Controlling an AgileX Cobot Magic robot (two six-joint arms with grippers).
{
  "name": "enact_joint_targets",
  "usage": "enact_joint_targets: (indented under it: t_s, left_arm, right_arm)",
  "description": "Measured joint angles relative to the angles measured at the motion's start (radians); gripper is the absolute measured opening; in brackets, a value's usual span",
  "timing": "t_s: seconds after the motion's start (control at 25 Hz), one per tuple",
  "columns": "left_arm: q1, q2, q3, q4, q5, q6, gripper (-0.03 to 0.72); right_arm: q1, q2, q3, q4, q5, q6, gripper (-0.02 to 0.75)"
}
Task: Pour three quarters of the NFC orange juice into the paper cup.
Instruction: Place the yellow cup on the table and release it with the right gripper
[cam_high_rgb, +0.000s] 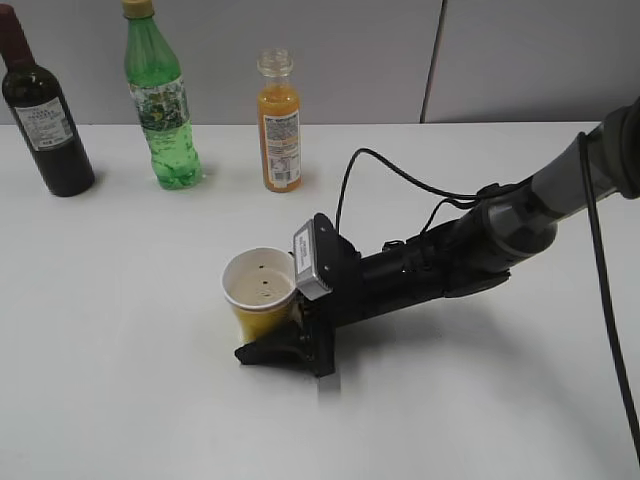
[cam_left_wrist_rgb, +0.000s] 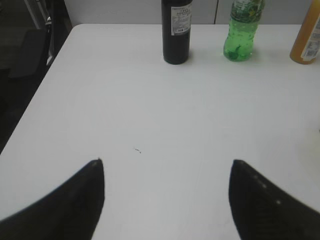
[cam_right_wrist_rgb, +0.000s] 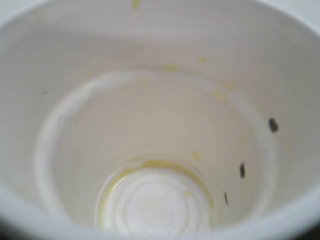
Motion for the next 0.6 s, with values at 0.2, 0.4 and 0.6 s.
enact_joint_targets:
  t_s: [0.2,0.4,0.6]
  left_arm:
    - [0.000,0.000,0.000,0.000,0.000,0.000,0.589]
    - [0.000,0.000,0.000,0.000,0.000,0.000,0.589]
    - [0.000,0.000,0.000,0.000,0.000,0.000,0.589]
  right_arm:
    - [-0.001,0.000,0.000,-0.013,0.001,0.005,0.661]
    - [-0.027,-0.001,-0.002,-0.065,-0.006,0.039,0.664]
    - [-0.083,-0.006,-0.004,-0.136,-0.020,0.060,0.665]
